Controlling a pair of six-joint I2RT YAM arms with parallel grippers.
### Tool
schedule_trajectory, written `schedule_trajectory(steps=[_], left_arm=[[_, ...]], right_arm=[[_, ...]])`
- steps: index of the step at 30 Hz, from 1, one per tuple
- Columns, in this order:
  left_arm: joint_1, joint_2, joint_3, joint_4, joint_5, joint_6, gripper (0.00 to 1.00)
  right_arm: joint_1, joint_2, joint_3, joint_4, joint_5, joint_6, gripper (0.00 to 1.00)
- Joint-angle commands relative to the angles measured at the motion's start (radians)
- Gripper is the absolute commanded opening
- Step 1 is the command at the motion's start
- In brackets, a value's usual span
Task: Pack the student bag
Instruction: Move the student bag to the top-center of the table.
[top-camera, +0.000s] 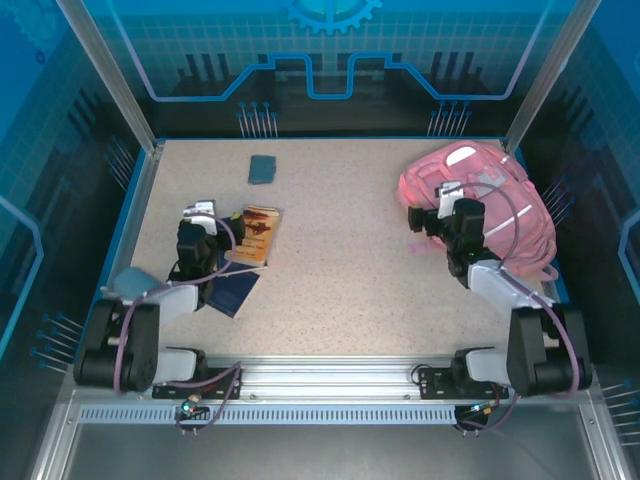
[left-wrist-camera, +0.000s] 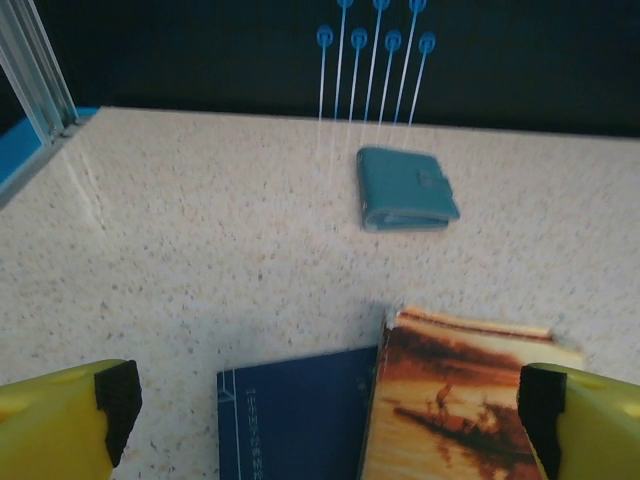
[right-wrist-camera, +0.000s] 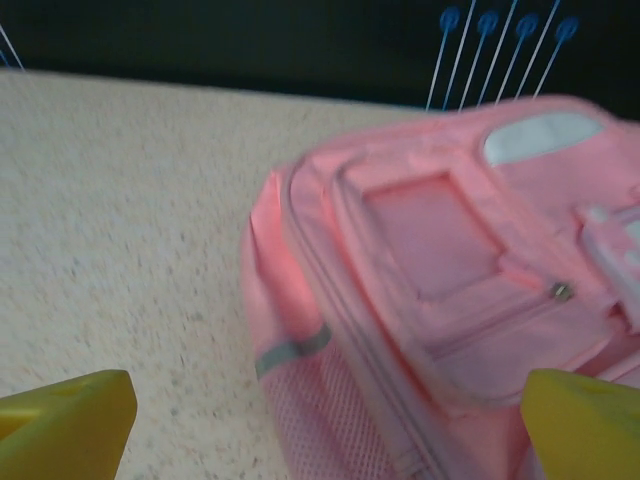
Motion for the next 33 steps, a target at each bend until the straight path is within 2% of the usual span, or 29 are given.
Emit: schedule_trajectory(steps=[1,3,7,11,14,18,24,28,30,33], left_arm=[[-0.006,-0.136,0.097,-0.244,0.008,-0.069,0.99],[-0.012,-0.211,0.166,-0.392,0.007,-0.14,0.99],[-0.014,-0.287,0.305,-0.664,0.027,-0.301,0.99],[-0.014,-0.294,0.404,-0.829,0.114,-0.393,0.99],[-0.014,-0.291,0.428,-0.878,0.18,-0.424,0.99],[-0.014,-0.283,0.417,-0.863,0.278,-0.422,0.99],[-0.015,-0.258,0.413,-0.869,0.306,-0.427,0.99],[-0.016,-0.247,0.406,-0.865,0.314,-0.442,0.99],[-0.02,-0.24,0.405,-0.863,0.32,-0.45,0.99],[-0.022,-0.227,0.408,-0.873,0.348,-0.447,0.99]], right_arm=[[-0.012,-0.029,0.16,-0.411,0.049,0.16,1.0],[-0.017,0.011,0.275,-0.581,0.027,0.2,1.0],[-0.026,0.122,0.448,-0.793,0.015,0.275,1.0],[-0.064,0.242,0.572,-0.906,-0.024,0.313,1.0],[-0.134,0.298,0.604,-0.93,-0.066,0.348,1.0],[-0.236,0.356,0.612,-0.917,-0.145,0.369,1.0],[-0.349,0.452,0.605,-0.904,-0.264,0.385,0.99],[-0.332,0.483,0.562,-0.874,-0.349,0.414,0.96],[-0.282,0.482,0.524,-0.836,-0.385,0.448,0.96],[-0.143,0.485,0.501,-0.798,-0.416,0.516,0.96]])
